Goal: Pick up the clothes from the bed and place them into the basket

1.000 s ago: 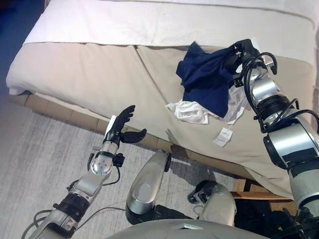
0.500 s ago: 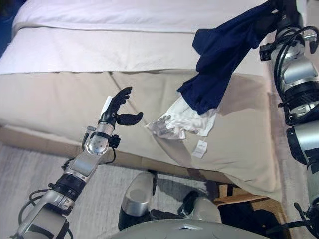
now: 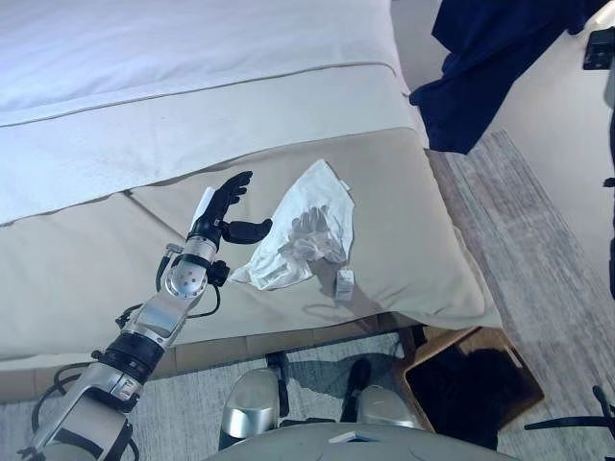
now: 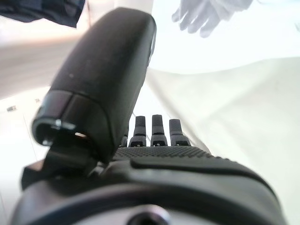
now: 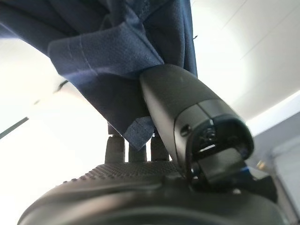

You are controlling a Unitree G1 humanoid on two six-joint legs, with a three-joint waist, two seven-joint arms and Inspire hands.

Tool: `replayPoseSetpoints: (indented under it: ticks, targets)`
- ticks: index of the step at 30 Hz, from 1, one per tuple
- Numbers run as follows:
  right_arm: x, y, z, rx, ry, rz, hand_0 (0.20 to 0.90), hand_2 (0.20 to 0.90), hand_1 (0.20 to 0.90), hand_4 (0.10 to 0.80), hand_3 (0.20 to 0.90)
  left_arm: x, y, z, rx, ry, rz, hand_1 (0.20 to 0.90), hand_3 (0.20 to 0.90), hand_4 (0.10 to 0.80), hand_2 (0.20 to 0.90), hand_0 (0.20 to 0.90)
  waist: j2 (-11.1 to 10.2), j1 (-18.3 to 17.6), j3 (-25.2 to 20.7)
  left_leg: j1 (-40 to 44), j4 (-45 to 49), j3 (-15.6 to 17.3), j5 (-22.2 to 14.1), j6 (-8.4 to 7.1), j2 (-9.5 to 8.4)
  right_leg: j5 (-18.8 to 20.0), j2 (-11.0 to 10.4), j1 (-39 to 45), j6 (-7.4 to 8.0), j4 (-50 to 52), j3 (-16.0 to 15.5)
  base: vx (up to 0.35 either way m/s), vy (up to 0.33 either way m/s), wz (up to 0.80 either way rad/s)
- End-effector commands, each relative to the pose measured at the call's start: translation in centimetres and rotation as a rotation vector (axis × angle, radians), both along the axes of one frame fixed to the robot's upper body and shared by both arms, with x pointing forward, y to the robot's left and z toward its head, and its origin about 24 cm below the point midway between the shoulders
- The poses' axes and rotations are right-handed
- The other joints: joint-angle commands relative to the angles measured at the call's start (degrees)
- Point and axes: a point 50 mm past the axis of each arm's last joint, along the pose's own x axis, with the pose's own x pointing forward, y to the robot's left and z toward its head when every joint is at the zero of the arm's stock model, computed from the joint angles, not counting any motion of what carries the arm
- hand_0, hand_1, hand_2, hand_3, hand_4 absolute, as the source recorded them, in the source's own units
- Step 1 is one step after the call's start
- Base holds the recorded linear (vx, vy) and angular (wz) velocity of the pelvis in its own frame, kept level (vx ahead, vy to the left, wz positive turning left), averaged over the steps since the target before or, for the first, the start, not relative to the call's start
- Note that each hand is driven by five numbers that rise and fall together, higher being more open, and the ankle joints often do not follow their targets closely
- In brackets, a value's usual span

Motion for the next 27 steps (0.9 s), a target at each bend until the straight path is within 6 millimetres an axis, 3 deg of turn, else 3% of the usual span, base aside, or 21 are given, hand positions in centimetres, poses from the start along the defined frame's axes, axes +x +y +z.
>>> replayPoseSetpoints:
  ticks: [1, 8, 14, 19, 27]
  targets:
    - [-2.4, 0.2, 2.0, -0.151, -0.161, -0.018, 0.3, 0.3, 0.3, 0.1, 0.2, -1.0, -1.8, -1.5, -0.023, -0.031, -0.076, 0.9, 0.9, 0.8, 0.9, 0.9, -0.27, -2.02, -17.74, 2.34, 0.29, 1.88, -7.27, -3.54, 1.51, -0.87, 3.54, -4.46, 0.28, 0.64, 2.03, 0.01, -0.018, -0.31]
    - [-3.8, -3.1, -2.0, -0.114, -0.058, -0.073, 0.3, 0.3, 0.3, 0.1, 0.2, -1.1, -1.4, -2.2, -0.013, -0.006, -0.064, 0.9, 0.9, 0.8, 0.9, 0.9, -0.45, -6.01, -17.31, 3.58, 0.41, 2.79, -8.12, -3.37, 1.59, -0.49, 5.87, -4.72, -0.19, -0.84, 6.97, 0.005, -0.03, -0.3]
    - [-4.3, -5.2, -6.8, -0.064, 0.085, -0.07, 0.3, 0.3, 0.3, 0.1, 0.2, -0.8, -1.1, -2.0, -0.016, -0.001, -0.031, 0.9, 0.9, 0.8, 0.9, 0.9, -0.36, -7.81, -16.33, 3.52, 1.93, -1.56, -9.8, -1.75, -0.63, 0.45, 7.4, -5.4, -0.28, -0.83, 14.19, 0.016, -0.017, -0.48]
    - [-5.7, -7.1, -10.3, -0.005, 0.16, -0.098, 0.3, 0.3, 0.3, 0.1, 0.2, -0.5, -1.5, -1.6, -0.002, -0.001, -0.048, 0.9, 0.9, 0.8, 0.9, 0.9, 0.35, -10.42, -15.96, 3.59, 1.81, 1.16, -9.8, -1.63, -0.29, 1.41, 7.42, -6.56, 0.35, -0.93, 15.49, -0.001, 0.006, -0.39]
    - [-7.1, -8.1, -15.5, 0.105, 0.264, -0.091, 0.3, 0.3, 0.3, 0.1, 0.2, -0.3, -1.2, -1.3, 0.016, 0.017, -0.051, 0.9, 0.9, 0.8, 0.9, 0.9, 1.27, -13.18, -14.85, 3.06, 3.16, 4.04, -10.88, -1.22, -0.04, 2.2, 7.7, -9.11, 0.83, -0.38, 17.7, -0.036, -0.016, -0.39]
